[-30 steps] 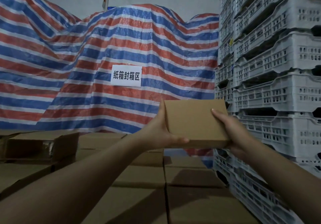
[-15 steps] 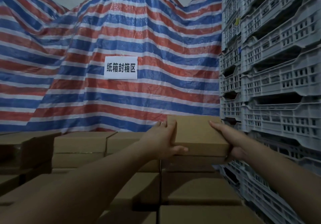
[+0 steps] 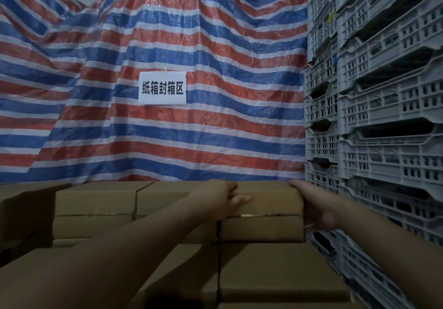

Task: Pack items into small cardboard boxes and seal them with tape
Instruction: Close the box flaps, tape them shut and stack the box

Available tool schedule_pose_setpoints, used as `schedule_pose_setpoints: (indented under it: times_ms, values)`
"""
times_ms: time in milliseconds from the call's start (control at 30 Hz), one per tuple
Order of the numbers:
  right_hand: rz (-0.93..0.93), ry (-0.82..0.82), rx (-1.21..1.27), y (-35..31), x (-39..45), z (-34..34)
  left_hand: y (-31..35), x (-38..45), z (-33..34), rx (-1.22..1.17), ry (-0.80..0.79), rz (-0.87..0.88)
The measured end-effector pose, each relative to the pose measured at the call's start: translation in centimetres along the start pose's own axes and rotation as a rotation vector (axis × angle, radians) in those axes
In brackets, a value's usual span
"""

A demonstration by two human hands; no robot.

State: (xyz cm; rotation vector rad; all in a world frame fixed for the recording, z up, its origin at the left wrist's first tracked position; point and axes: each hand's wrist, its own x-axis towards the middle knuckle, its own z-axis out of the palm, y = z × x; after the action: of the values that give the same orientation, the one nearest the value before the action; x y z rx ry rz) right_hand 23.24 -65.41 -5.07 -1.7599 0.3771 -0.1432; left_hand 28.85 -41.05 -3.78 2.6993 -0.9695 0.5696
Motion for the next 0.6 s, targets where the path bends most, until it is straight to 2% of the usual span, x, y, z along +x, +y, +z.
schedule_pose_setpoints:
  times_ms: [167,367,467,600]
  values:
    - [-0.009,-0.005,0.034,0.2,-0.3,0.7,0.3,-0.3,0.1,-0.033,0.033,0.01]
    - [0.006,0.182,0.184,0.2,-1.3,2.6,2.3,-1.2,-0.4,0.082,0.063,-0.028]
    - [-0.076,0.32,0.086,-1.0,-2.5,2.7,2.9,-2.1,-1.5,0.125,0.096,-0.029]
    - [-0.213,0.34,-0.106,-1.5,-5.6,2.0,2.8,-4.9,-4.9,0.124,0.162,-0.025]
